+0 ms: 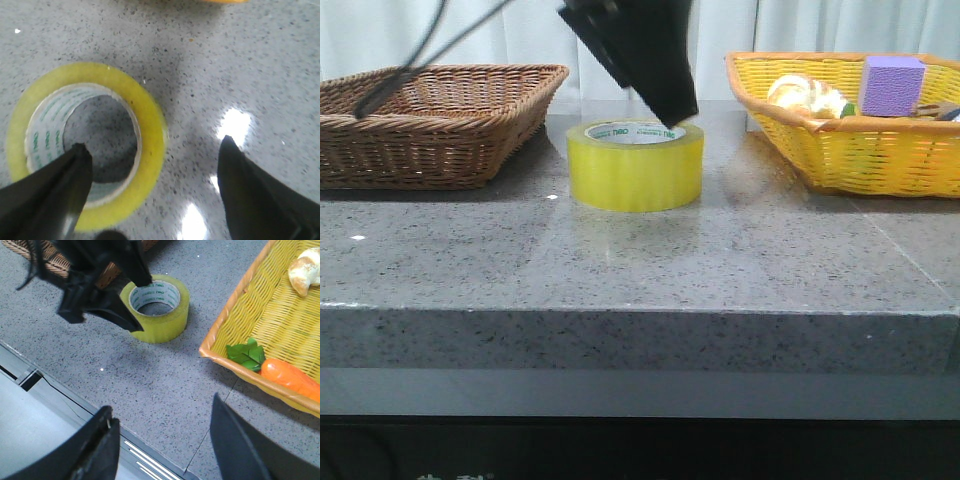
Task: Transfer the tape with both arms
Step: 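Lower the left gripper onto the tape roll and close it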
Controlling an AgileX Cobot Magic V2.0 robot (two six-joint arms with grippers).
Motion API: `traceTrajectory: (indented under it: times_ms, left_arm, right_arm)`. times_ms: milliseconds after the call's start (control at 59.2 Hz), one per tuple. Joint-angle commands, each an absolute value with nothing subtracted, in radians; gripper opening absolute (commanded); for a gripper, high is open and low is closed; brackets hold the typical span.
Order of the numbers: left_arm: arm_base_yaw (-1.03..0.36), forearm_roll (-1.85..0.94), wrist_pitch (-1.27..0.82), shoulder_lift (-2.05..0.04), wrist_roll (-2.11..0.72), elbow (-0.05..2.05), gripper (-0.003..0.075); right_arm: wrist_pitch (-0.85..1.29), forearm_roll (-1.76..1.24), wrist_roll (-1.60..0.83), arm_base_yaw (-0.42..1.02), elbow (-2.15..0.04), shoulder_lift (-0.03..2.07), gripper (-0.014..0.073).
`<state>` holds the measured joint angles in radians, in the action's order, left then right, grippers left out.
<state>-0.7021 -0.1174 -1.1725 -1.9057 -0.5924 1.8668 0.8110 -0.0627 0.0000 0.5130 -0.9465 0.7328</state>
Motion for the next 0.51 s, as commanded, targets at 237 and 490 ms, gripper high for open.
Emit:
traceTrajectory:
  times_ms: [237, 490]
  left_arm:
    - [-0.703, -0.141, -1.143, -2.000, -0.593, 1.959, 0.0514]
    - [-0.697, -0.150, -1.154, -2.035, -0.593, 1.959, 0.0407]
  right_arm:
    - [0.749, -0.053, 0.000, 0.510, -0.968, 0.731, 0.0433]
    - [0.749, -0.053, 0.000, 0.510, -0.968, 0.731, 0.0433]
